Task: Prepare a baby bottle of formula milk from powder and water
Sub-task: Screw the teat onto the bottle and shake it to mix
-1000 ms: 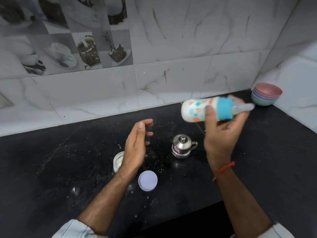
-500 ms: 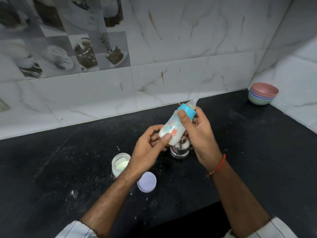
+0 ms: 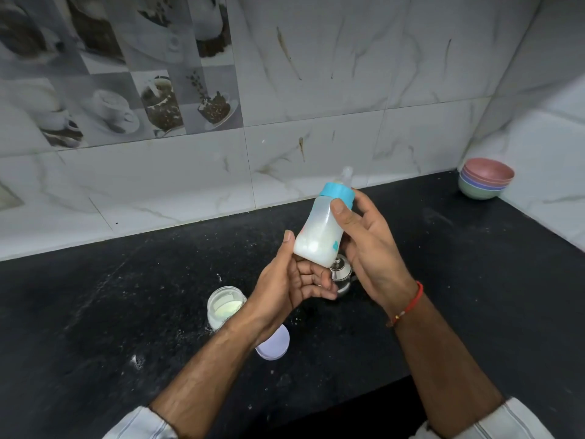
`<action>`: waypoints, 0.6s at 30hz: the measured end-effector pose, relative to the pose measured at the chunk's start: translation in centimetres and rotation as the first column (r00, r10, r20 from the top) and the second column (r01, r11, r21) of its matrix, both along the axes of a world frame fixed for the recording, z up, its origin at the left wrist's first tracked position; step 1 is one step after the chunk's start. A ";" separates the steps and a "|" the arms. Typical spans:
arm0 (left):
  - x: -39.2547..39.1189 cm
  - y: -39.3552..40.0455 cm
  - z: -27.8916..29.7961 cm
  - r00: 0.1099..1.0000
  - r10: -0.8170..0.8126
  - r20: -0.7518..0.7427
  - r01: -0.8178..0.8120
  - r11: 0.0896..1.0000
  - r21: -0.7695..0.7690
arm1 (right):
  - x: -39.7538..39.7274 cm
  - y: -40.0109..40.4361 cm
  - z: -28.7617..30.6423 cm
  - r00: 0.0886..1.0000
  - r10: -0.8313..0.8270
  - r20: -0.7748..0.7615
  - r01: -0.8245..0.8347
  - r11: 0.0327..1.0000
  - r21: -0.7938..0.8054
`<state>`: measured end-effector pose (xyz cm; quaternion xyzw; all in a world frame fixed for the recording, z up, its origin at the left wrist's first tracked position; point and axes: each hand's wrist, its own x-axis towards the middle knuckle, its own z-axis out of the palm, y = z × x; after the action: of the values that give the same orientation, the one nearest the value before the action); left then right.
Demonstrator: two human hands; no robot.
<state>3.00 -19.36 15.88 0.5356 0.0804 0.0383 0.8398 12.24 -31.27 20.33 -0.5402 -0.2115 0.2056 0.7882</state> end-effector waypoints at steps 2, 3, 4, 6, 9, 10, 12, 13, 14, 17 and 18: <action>0.0 0.1 -0.2 1.000 -0.008 -0.003 0.008 1.000 0.014 | 0.1 -0.1 -0.1 1.000 -0.001 -0.004 0.001 1.000 -0.007; 0.0 0.2 -0.3 1.000 -0.013 -0.007 0.013 0.999 0.030 | 0.1 -0.2 -0.1 1.000 0.002 -0.002 -0.002 1.000 -0.007; 0.0 0.2 -0.4 1.000 -0.012 -0.012 0.012 0.999 0.050 | 0.1 -0.2 -0.2 1.000 -0.001 0.005 0.001 1.000 -0.013; 0.0 0.2 -0.6 1.000 0.017 -0.017 -0.015 0.994 0.109 | 0.3 -0.5 -0.3 0.999 -0.019 0.028 0.020 1.000 -0.022; 0.1 0.5 -1.4 0.993 0.120 0.019 -0.121 0.965 0.231 | 0.6 -0.7 -0.6 1.000 -0.022 0.021 0.022 1.000 0.001; 0.1 0.7 -1.8 0.987 0.160 0.035 -0.163 0.954 0.251 | 0.6 -0.7 -0.6 1.000 -0.029 -0.011 0.029 0.999 0.018; 0.2 1.0 -2.5 0.967 0.245 0.066 -0.254 0.924 0.286 | 0.7 -0.7 -1.1 0.988 -0.134 0.076 0.137 0.990 -0.031; 0.1 1.3 -2.8 0.953 0.287 0.092 -0.302 0.899 0.316 | 0.9 -0.6 -1.5 0.957 -0.218 0.192 0.239 0.967 -0.091; 0.1 1.5 -2.9 0.937 0.328 0.121 -0.349 0.870 0.347 | 1.2 -0.6 -2.1 0.917 -0.252 0.310 0.308 0.940 -0.146; 0.0 2.1 -2.9 0.896 0.413 0.161 -0.443 0.819 0.364 | 1.5 -0.7 -3.3 0.915 -0.282 0.288 0.332 0.933 -0.141; 0.1 2.3 -2.9 0.888 0.430 0.164 -0.460 0.814 0.355 | 1.6 -0.7 -3.5 0.909 -0.302 0.287 0.352 0.925 -0.141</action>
<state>3.06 -17.08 13.02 0.6539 0.1624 0.2689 0.6883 13.84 -31.97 16.79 -0.6626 -0.1984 0.0166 0.7220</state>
